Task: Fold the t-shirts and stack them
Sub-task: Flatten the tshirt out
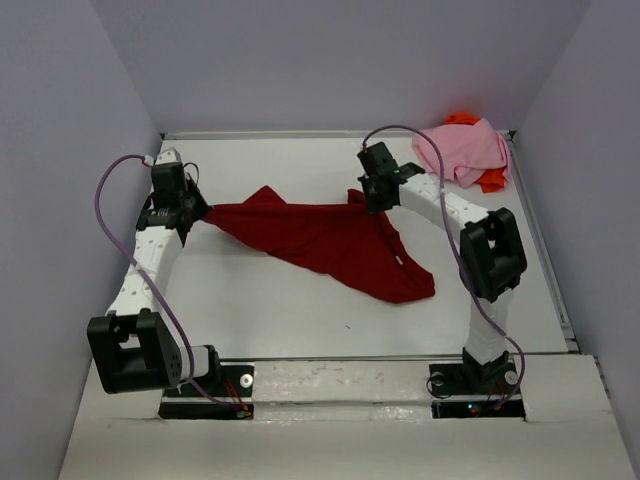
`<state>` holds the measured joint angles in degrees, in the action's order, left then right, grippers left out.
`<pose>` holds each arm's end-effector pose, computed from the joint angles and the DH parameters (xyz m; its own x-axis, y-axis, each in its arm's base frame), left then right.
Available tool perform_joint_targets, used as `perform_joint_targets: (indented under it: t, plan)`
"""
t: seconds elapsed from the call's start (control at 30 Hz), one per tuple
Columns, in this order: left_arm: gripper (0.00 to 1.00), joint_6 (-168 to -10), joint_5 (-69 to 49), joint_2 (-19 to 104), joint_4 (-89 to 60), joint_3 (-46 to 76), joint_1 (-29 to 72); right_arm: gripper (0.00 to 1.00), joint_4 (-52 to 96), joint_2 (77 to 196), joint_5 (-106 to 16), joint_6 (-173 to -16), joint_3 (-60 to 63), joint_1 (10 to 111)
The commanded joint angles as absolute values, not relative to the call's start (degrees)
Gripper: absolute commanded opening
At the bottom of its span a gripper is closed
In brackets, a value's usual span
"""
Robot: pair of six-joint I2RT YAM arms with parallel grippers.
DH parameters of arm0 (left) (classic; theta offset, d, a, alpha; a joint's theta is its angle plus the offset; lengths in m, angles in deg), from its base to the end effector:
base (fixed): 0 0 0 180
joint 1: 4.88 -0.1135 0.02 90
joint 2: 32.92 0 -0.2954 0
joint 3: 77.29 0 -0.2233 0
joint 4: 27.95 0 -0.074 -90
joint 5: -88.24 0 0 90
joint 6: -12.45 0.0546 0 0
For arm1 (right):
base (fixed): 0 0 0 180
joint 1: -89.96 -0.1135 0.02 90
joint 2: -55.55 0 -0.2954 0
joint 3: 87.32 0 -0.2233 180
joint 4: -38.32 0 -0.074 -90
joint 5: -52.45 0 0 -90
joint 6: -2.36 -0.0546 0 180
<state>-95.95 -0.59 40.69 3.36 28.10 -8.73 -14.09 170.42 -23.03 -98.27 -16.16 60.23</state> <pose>0.2702 0.0193 0.3359 -0.4511 -0.3467 -0.8224 -0.2393 0.9347 -0.2627 0.3825 0.2027 0.2500 -0.7948 -0.2482 -0.5538 -0.2233 0.9681 -0.1134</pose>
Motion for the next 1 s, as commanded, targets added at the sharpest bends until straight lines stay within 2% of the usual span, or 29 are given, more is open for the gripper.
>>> perform_joint_targets:
  t: [0.0, 0.2, 0.27, 0.37, 0.53, 0.67, 0.97]
  plan:
    - [0.0, -94.3, 1.7, 40.2, 3.2, 26.3, -9.1, 0.02, -11.6, 159.4, -23.3, -98.4, -14.2, 64.0]
    - [0.0, -94.0, 3.1, 40.4, 3.8, 25.5, -9.4, 0.09, -5.7, 150.7, -32.5, -97.0, -4.5, 65.6]
    - [0.0, -93.9, 3.3, 40.4, 3.9, 25.3, -9.6, 0.02, -5.0, 150.7, -31.8, -97.1, -2.4, 66.1]
    - [0.0, -93.8, 3.5, 40.1, 4.3, 25.2, -9.7, 0.0, -5.0, 152.0, -32.0, -98.8, 0.8, 66.7]
    - [0.0, -93.8, 4.4, 39.4, 4.9, 26.0, -9.8, 0.0, -5.0, 150.8, -23.1, -102.8, 4.4, 68.6]
    - [0.0, -93.5, 6.4, 39.1, 5.6, 26.1, -10.0, 0.0, -5.3, 146.4, -22.0, -106.2, 8.0, 75.5]
    - [0.0, -92.1, 5.3, 38.7, 7.0, 22.4, -11.1, 0.0, -3.6, 143.2, -24.9, -98.5, 0.7, 79.9]
